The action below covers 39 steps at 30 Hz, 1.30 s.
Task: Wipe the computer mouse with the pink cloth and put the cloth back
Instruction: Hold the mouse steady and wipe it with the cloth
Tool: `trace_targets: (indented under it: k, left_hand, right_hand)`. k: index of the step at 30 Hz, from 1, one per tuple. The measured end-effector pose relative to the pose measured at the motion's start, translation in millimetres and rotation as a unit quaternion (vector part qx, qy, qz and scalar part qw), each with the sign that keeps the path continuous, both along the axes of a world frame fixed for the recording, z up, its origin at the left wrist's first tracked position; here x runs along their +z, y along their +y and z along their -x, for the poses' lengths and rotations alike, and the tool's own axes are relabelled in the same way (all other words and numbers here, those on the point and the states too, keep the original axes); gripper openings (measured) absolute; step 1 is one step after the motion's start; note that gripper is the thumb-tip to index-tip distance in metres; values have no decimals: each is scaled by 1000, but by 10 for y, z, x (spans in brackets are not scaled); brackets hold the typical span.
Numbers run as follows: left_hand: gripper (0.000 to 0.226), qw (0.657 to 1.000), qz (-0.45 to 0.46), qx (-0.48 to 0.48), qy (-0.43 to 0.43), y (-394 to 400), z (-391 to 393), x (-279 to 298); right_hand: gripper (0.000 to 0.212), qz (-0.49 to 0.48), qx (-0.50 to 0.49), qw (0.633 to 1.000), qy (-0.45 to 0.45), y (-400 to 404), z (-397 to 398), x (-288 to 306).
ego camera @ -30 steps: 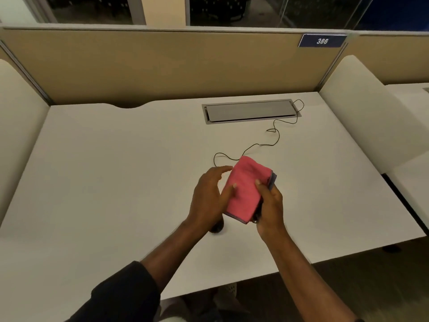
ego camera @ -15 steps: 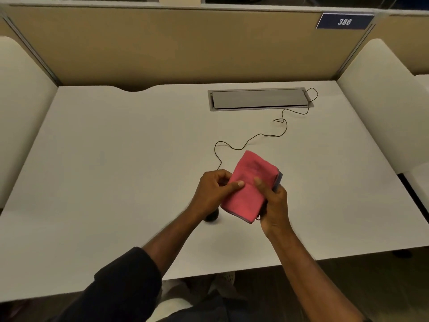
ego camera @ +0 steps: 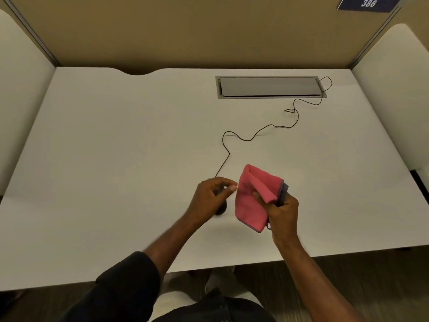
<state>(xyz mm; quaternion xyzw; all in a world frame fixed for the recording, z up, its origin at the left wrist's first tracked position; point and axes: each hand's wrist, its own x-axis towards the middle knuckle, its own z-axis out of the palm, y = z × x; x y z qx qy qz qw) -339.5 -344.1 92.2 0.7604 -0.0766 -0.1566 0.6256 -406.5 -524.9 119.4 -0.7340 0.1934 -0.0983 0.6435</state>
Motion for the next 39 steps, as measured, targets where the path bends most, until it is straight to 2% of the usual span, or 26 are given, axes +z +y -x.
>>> trace_targets:
  k: [3, 5, 8, 13, 19, 25, 28, 32, 35, 39]
  left_hand:
    - [12, 991, -76, 63, -86, 270, -135, -209]
    - [12, 982, -121, 74, -126, 449, -236, -360]
    - [16, 969, -174, 43, -169, 636, -352, -548]
    - [29, 951, -214, -63, -216, 725, -511, -670]
    - [38, 918, -246, -164, -264, 704, -682, -755]
    - [52, 910, -247, -224, -248, 736, -811, -795]
    - [61, 912, -235, -239, -236, 765, -840, -802]
    - [57, 910, -243, -224, -252, 817, -743, -882]
    - [72, 908, -255, -201, -264, 862, -603, -959]
    - [103, 892, -301, -215, -258, 867, -484, -1048]
  right_hand:
    - [36, 105, 26, 994, -3, -46, 28, -77]
    - [46, 227, 55, 972, -35, -77, 28, -128]
    - [54, 396, 83, 911, -75, -95, -1, -234]
    - [58, 507, 127, 846, -102, -18, 17, -481]
    - [53, 528, 130, 830, -125, 97, 28, -701]
    - [51, 535, 136, 824, -127, 192, 18, -816]
    - [53, 541, 132, 821, -127, 207, -3, -844]
    - [49, 554, 123, 814, -123, 181, -21, -878]
    - [39, 566, 111, 810, -107, 163, -29, -895]
    - [33, 561, 104, 816, -96, 173, -30, -897]
